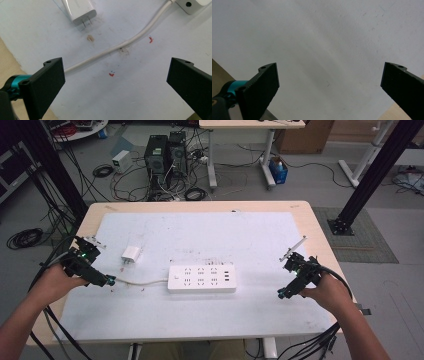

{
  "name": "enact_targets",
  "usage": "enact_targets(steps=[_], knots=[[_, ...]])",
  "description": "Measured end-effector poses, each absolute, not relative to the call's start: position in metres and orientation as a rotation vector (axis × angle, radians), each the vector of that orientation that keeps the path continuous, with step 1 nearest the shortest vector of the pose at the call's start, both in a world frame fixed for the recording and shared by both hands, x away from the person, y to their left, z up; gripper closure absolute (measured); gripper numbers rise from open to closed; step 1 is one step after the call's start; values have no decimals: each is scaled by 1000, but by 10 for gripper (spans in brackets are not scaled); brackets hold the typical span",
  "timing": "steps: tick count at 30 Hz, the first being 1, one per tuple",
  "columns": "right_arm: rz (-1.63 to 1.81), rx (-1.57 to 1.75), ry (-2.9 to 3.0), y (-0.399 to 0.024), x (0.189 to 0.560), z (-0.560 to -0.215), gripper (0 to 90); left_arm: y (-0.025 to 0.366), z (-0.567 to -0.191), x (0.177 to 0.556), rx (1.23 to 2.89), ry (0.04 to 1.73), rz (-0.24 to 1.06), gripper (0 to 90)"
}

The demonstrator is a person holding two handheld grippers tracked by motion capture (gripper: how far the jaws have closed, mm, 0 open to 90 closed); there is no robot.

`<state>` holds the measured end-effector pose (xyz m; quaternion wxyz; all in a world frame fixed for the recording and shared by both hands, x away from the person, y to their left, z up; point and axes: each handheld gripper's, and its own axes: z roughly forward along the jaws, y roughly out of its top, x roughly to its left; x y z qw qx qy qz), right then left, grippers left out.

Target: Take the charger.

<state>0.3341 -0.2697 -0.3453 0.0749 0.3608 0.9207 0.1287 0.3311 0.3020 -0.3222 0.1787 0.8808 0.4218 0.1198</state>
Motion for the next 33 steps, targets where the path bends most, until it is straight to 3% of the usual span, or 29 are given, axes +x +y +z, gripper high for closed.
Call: enact_targets(steps=[16,33], knots=[[403,1101,2723,-267,337,-345,11,303,-317,346,2360,1304,364,17],[432,1122,2681,-267,338,-343,11,292,-348,403,2202,1511,447,17]])
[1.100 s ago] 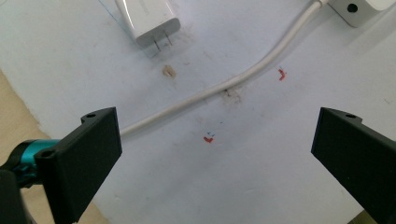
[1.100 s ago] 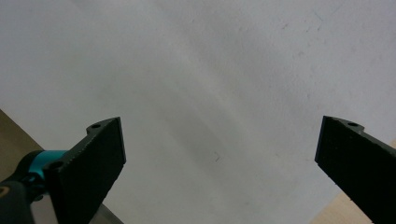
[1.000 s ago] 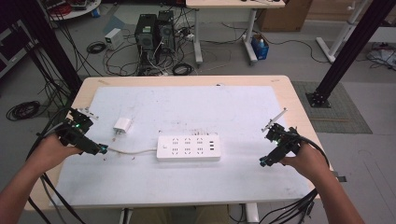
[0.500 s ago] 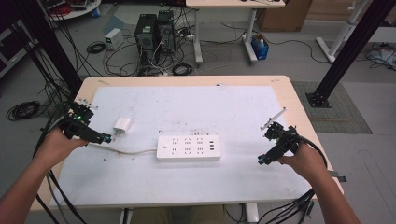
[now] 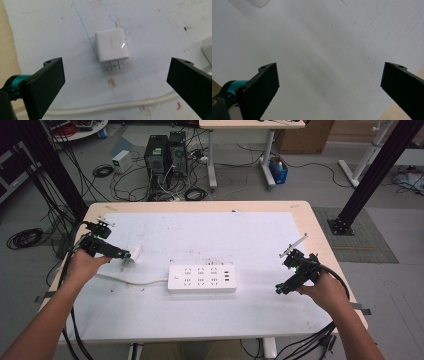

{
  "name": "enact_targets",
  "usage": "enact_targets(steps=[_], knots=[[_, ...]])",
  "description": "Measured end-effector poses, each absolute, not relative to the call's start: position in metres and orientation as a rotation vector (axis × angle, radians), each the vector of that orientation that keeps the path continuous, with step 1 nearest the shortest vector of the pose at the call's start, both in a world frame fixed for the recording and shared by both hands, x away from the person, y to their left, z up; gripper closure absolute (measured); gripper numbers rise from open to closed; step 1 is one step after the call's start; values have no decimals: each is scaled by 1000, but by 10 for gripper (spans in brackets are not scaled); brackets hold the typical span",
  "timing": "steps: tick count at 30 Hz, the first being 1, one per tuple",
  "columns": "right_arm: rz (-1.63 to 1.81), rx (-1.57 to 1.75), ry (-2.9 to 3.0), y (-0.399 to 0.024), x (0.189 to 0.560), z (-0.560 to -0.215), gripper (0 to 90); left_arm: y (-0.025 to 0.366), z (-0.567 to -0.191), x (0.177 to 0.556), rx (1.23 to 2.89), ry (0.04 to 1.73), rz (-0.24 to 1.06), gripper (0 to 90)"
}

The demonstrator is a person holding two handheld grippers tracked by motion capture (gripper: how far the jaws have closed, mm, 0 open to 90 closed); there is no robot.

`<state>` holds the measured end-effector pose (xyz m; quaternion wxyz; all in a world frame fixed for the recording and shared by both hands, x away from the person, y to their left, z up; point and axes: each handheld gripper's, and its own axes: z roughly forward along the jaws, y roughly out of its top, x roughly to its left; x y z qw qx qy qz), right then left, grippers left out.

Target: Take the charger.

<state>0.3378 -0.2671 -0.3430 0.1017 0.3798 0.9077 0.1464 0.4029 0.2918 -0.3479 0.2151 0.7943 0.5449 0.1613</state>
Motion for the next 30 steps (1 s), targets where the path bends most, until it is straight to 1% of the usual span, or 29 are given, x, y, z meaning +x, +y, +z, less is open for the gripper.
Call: enact_targets(steps=[6,11,16,19,28,30], knots=[[434,1129,2685,-266,344,-345,10,285,-364,420,2194,1520,461,17],[430,1139,2685,-267,346,-347,10,284,-379,432,2182,1546,437,17],[445,1155,2672,-270,346,-349,10,285,-390,438,2189,1551,446,17],[446,1163,2678,-271,346,-352,11,287,-399,441,2164,1590,419,17],[441,1180,2684,-271,349,-356,10,284,-414,447,2159,1606,401,17],[436,1178,2687,-271,349,-357,11,284,-416,448,2160,1608,402,35]])
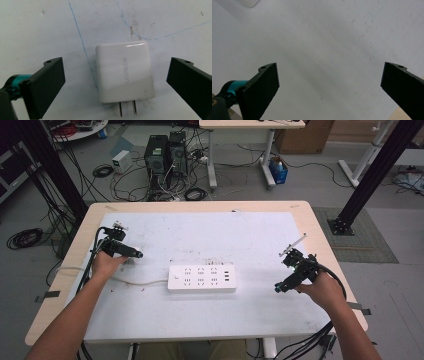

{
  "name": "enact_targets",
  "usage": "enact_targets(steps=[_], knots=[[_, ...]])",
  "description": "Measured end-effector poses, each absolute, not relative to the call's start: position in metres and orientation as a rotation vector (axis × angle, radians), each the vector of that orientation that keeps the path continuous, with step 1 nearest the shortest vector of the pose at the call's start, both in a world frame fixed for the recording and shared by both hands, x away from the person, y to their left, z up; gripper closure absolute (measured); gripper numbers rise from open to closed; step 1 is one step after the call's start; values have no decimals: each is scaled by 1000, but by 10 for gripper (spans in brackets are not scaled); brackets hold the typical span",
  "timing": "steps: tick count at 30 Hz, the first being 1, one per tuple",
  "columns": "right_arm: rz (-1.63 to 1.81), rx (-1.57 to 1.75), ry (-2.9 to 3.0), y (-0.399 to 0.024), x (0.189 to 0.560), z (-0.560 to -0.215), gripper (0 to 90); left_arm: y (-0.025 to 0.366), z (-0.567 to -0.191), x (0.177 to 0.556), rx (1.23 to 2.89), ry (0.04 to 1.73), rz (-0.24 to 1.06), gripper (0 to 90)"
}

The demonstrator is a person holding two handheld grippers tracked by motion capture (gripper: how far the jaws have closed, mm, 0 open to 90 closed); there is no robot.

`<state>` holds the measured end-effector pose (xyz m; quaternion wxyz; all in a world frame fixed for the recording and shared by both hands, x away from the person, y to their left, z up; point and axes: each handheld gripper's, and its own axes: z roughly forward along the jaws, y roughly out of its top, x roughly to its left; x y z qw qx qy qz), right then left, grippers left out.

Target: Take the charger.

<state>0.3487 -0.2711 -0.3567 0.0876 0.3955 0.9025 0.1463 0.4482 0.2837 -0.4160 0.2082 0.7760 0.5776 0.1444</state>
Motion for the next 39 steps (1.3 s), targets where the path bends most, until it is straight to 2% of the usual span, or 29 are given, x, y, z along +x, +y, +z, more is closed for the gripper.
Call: enact_targets(steps=[2,6,7,23,24,25,26,27,39], knots=[[436,1181,2690,-272,349,-357,11,284,-419,450,2162,1605,408,75],[437,1188,2688,-273,349,-358,11,284,-424,451,2166,1617,387,85],[435,1198,2687,-273,348,-358,11,285,-426,451,2157,1609,380,151],[428,1192,2689,-271,350,-358,11,286,-426,448,2159,1599,405,250],[428,1188,2689,-271,350,-358,11,287,-425,448,2163,1587,408,286],[428,1188,2689,-271,350,-358,11,286,-425,448,2166,1579,409,286],[425,1189,2690,-271,350,-358,11,286,-424,447,2170,1557,416,330],[422,1191,2688,-270,350,-358,11,285,-423,446,2186,1532,424,418],[425,1190,2683,-270,350,-358,15,283,-424,445,2197,1497,447,428]])
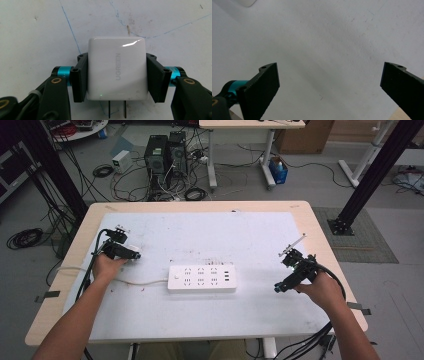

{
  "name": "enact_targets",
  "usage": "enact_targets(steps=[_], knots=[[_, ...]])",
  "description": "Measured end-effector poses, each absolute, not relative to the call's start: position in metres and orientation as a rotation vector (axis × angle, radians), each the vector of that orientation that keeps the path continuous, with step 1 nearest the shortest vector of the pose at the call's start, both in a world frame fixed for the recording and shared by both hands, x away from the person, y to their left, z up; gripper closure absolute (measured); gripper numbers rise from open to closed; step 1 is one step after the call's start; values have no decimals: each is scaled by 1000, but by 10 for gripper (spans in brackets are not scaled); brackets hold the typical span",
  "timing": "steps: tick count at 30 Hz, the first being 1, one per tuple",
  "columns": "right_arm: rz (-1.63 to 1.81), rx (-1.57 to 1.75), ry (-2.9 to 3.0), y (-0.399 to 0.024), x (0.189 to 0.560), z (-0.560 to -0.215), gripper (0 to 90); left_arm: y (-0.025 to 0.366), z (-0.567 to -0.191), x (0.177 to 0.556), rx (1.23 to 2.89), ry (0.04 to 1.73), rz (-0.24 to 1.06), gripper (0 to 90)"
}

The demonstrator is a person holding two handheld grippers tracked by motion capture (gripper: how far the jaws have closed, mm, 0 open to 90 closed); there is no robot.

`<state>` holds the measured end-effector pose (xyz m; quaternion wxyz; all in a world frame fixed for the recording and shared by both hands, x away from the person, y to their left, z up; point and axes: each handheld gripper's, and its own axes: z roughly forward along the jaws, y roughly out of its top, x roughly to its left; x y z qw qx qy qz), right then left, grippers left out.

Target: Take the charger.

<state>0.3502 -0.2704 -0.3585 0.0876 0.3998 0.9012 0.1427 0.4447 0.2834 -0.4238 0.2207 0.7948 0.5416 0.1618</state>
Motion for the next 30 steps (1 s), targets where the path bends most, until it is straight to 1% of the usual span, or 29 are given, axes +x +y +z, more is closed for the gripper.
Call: enact_targets(steps=[6,8,9,11,20,24,25,27,29,30], knots=[[428,1198,2672,-272,350,-358,15,289,-413,439,2162,1449,458,428],[428,1200,2668,-272,350,-357,15,291,-406,436,2153,1421,463,428],[431,1199,2663,-273,350,-357,16,292,-400,433,2153,1378,464,428],[434,1203,2659,-273,350,-356,15,292,-398,431,2148,1373,461,428],[423,1215,2685,-268,350,-356,15,289,-370,407,2147,1226,462,428],[459,1205,2687,-267,350,-353,15,285,-358,397,2170,1113,465,428],[459,1205,2687,-267,350,-353,15,285,-358,397,2170,1113,465,428],[476,1219,2674,-267,350,-352,15,279,-347,386,2174,1029,483,427],[487,1232,2669,-267,350,-351,15,277,-344,384,2172,1016,478,427],[505,1236,2666,-267,350,-350,15,273,-337,378,2178,978,485,428]])
